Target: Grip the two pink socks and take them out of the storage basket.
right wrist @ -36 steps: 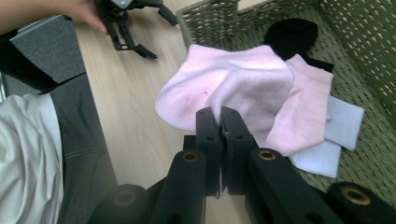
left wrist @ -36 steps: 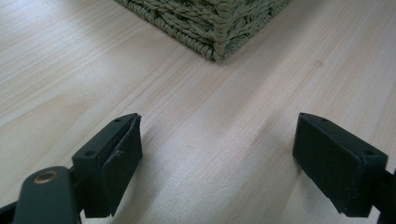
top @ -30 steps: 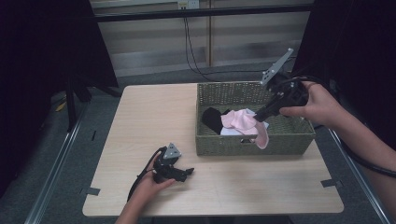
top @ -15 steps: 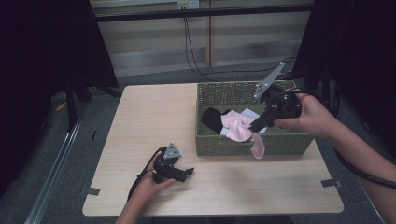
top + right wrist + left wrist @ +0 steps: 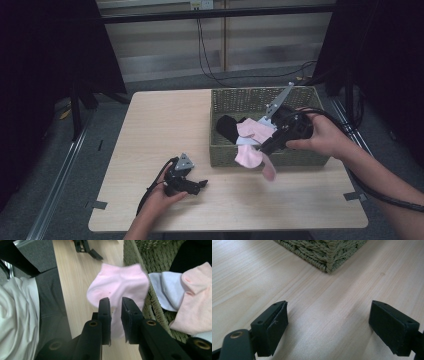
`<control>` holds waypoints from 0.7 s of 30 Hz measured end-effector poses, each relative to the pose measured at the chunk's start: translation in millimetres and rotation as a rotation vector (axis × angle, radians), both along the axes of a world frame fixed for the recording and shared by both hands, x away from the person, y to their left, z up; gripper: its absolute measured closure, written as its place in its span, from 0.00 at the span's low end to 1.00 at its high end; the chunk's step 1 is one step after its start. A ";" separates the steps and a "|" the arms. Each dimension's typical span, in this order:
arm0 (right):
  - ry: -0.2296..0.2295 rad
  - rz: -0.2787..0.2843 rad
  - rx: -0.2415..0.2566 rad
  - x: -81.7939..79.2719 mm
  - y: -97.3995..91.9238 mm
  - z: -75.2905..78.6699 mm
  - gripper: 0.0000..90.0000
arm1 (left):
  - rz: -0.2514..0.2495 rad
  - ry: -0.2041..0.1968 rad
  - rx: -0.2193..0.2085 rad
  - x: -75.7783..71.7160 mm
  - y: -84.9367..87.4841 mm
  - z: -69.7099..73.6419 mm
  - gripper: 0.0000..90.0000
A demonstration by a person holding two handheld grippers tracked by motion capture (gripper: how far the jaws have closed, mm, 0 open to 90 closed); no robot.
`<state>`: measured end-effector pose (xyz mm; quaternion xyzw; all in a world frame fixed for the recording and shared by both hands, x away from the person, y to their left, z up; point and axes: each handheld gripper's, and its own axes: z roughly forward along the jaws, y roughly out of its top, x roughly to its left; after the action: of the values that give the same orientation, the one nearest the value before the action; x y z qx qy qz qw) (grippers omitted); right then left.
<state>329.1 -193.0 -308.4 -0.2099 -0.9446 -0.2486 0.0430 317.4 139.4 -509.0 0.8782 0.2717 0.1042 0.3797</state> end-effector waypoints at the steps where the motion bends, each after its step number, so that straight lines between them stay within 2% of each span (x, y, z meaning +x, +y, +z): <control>1: 0.001 -0.004 0.002 0.8 -1.0 0.2 0.83 | 0.001 0.000 -0.001 0.0 -0.1 -0.1 0.17; 7: -0.022 -0.042 0.006 9.0 -6.8 4.3 0.78 | 0.005 0.000 -0.007 -0.2 -0.4 -0.3 0.17; 9: -0.046 -0.069 0.005 16.8 -9.1 3.7 0.75 | 0.005 0.000 -0.008 -0.2 -0.4 -0.3 0.17; 11: -0.042 -0.085 -0.002 22.6 -10.4 2.0 0.75 | 0.005 -0.001 -0.007 -0.1 -0.4 -0.3 0.17; 13: -0.054 -0.113 -0.011 32.0 -12.4 -2.1 0.74 | 0.006 0.000 -0.008 -0.2 -0.5 -0.3 0.17; 14: -0.043 -0.135 -0.018 36.3 -12.8 -4.5 0.74 | 0.005 0.000 -0.008 -0.2 -0.4 -0.3 0.17; 16: -0.049 -0.163 -0.035 44.7 -13.2 -9.8 0.71 | 0.005 0.000 -0.007 -0.1 -0.4 -0.3 0.17; 21: -0.068 -0.211 -0.072 65.3 -14.5 -25.4 0.70 | 0.004 -0.004 -0.004 0.1 -0.2 -0.1 0.17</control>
<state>394.4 -207.5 -333.8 -0.3012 -0.9264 -0.2246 -0.0230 317.5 139.2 -509.2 0.8767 0.2728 0.1062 0.3819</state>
